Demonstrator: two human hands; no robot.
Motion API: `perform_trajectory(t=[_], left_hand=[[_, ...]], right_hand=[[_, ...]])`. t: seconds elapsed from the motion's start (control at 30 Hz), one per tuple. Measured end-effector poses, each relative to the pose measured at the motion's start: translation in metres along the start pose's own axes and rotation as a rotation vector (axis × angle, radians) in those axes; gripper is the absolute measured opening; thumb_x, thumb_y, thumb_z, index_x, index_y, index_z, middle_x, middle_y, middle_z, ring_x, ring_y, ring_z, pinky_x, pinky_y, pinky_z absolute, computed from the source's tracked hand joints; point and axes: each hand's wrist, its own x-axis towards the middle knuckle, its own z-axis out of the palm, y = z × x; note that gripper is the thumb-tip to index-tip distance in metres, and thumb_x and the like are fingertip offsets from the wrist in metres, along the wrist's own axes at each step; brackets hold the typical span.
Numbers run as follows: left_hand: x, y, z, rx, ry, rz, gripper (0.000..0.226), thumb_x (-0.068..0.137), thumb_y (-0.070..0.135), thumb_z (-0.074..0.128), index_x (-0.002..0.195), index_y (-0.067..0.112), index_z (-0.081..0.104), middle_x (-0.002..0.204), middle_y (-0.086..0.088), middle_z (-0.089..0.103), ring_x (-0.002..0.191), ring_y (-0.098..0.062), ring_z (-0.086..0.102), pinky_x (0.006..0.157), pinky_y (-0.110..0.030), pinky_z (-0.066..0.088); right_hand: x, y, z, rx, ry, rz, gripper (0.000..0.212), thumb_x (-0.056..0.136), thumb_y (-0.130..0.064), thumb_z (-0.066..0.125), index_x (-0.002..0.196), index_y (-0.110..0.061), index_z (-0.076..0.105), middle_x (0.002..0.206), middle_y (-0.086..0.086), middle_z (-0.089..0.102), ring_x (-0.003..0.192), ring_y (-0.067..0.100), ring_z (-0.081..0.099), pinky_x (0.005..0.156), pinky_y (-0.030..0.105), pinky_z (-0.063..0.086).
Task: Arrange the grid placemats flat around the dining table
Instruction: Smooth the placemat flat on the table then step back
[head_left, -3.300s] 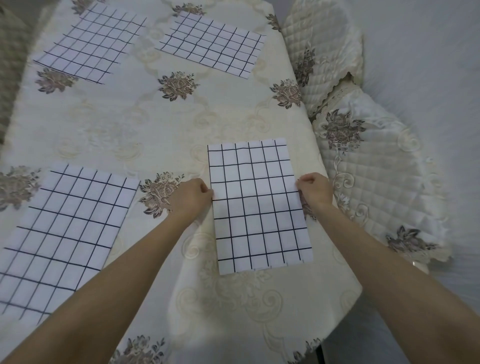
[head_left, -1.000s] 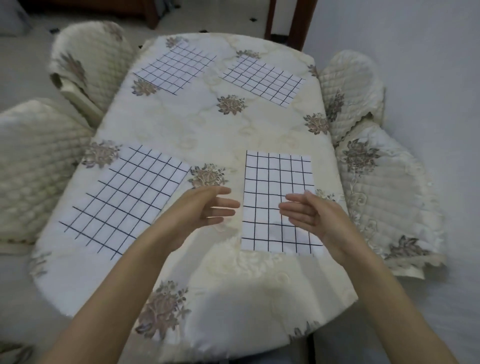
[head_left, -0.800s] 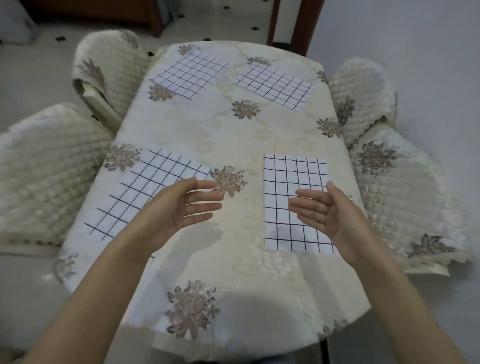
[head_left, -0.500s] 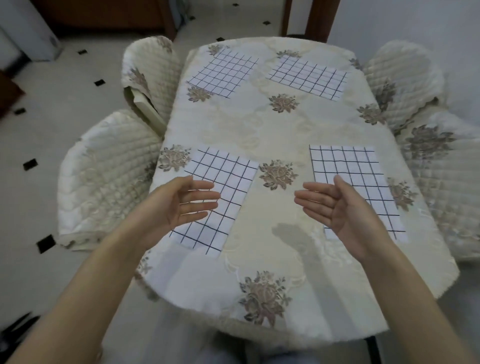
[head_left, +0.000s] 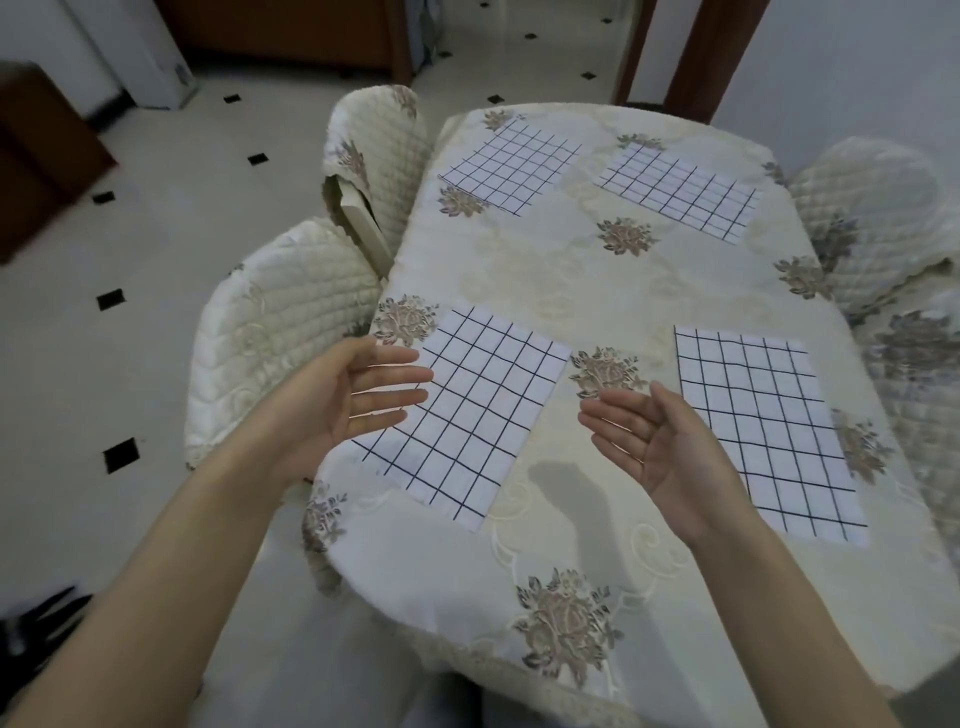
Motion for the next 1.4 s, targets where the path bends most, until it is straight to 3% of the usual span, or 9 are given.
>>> perform_trajectory(t=[0.23, 0.43, 0.73, 0.97, 1.07, 1.17, 1.3, 1.4], left_hand=[[0.014, -0.002, -0.013, 0.019, 0.006, -0.020, 0.040, 0.102, 0.033, 0.034, 0.115, 0.009, 0.064, 0.111, -0.008, 0.074, 0.101, -0.023, 0.071, 0.092, -0.037, 0.052], [0.051, 0.000, -0.031, 0.054, -0.058, -0.068, 0.039, 0.102, 0.033, 0.034, 0.115, 0.012, 0.064, 0.109, -0.006, 0.074, 0.099, -0.021, 0.072, 0.088, -0.036, 0.053], [0.118, 0.018, -0.075, 0.247, -0.218, -0.132, 0.033, 0.099, 0.032, 0.040, 0.112, 0.016, 0.066, 0.107, 0.000, 0.075, 0.100, -0.017, 0.071, 0.084, -0.033, 0.053], [0.157, 0.002, -0.086, 0.411, -0.224, -0.211, 0.028, 0.096, 0.029, 0.050, 0.114, 0.014, 0.066, 0.109, -0.001, 0.072, 0.103, -0.021, 0.067, 0.096, -0.039, 0.051], [0.174, -0.013, -0.080, 0.511, -0.227, -0.204, 0.023, 0.095, 0.029, 0.055, 0.111, 0.016, 0.066, 0.114, -0.002, 0.070, 0.103, -0.020, 0.065, 0.089, -0.035, 0.052], [0.189, -0.034, -0.070, 0.788, -0.340, 0.052, 0.025, 0.094, 0.023, 0.058, 0.117, 0.017, 0.063, 0.116, -0.004, 0.066, 0.099, -0.017, 0.060, 0.077, -0.026, 0.048], [0.199, -0.053, -0.037, 1.329, -0.656, 0.507, 0.035, 0.096, 0.022, 0.053, 0.131, 0.022, 0.054, 0.126, 0.002, 0.061, 0.113, -0.018, 0.057, 0.089, -0.031, 0.045], [0.209, -0.064, 0.002, 1.638, -0.849, 0.714, 0.040, 0.098, 0.017, 0.048, 0.138, 0.023, 0.048, 0.136, 0.001, 0.054, 0.123, -0.022, 0.049, 0.090, -0.036, 0.044]], right_hand=[[0.013, 0.012, 0.008, 0.000, 0.049, 0.031, 0.045, 0.100, -0.039, 0.041, 0.118, -0.004, 0.064, 0.109, 0.012, 0.073, 0.103, 0.021, 0.070, 0.085, 0.030, 0.058], [0.023, 0.017, 0.022, 0.011, 0.167, -0.006, 0.044, 0.100, -0.035, 0.040, 0.121, -0.002, 0.062, 0.109, 0.011, 0.073, 0.100, 0.019, 0.071, 0.085, 0.031, 0.051], [0.036, 0.056, 0.080, 0.136, 0.389, -0.060, 0.041, 0.102, -0.033, 0.038, 0.115, -0.005, 0.064, 0.110, 0.011, 0.073, 0.101, 0.019, 0.071, 0.085, 0.031, 0.052], [0.046, 0.091, 0.108, 0.157, 0.510, -0.038, 0.038, 0.102, -0.032, 0.037, 0.112, -0.007, 0.064, 0.109, 0.010, 0.072, 0.104, 0.020, 0.068, 0.091, 0.032, 0.050], [0.049, 0.104, 0.106, 0.169, 0.563, -0.019, 0.037, 0.102, -0.032, 0.037, 0.107, -0.009, 0.065, 0.109, 0.009, 0.072, 0.103, 0.020, 0.068, 0.094, 0.034, 0.048], [0.051, 0.118, 0.099, 0.200, 0.620, 0.015, 0.035, 0.102, -0.031, 0.038, 0.102, -0.010, 0.066, 0.106, 0.009, 0.072, 0.100, 0.019, 0.068, 0.094, 0.034, 0.048], [0.051, 0.137, 0.090, 0.218, 0.698, 0.062, 0.028, 0.099, -0.025, 0.044, 0.099, -0.009, 0.066, 0.103, 0.008, 0.071, 0.097, 0.020, 0.067, 0.093, 0.033, 0.048], [0.058, 0.148, 0.084, 0.214, 0.762, 0.126, 0.017, 0.094, -0.017, 0.052, 0.098, -0.008, 0.066, 0.097, 0.008, 0.070, 0.089, 0.019, 0.066, 0.083, 0.029, 0.049]])
